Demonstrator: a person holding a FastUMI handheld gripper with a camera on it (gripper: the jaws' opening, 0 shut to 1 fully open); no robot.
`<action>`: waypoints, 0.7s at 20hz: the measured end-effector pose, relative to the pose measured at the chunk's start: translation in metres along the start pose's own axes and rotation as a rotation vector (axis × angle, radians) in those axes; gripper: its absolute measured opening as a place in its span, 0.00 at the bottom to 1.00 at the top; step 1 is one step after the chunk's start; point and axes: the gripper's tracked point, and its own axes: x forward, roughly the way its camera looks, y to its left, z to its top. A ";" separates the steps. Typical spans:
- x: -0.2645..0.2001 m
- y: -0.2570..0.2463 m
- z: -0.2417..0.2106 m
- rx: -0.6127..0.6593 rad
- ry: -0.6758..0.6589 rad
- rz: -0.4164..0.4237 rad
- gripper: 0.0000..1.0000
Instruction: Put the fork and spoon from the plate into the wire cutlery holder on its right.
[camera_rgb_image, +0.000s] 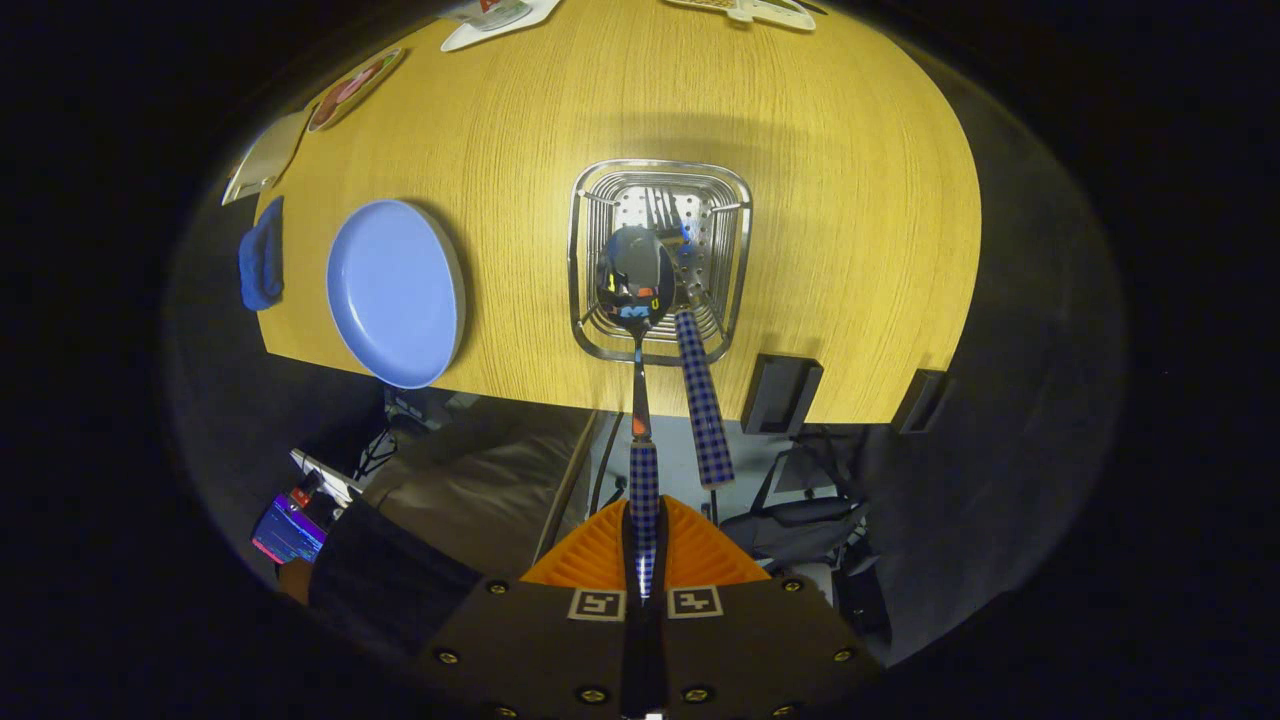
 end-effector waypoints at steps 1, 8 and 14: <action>0.001 -0.001 0.002 -0.005 0.010 -0.003 0.01; 0.004 -0.001 0.016 -0.007 0.084 -0.023 0.01; 0.005 -0.001 0.029 -0.002 0.131 -0.013 0.01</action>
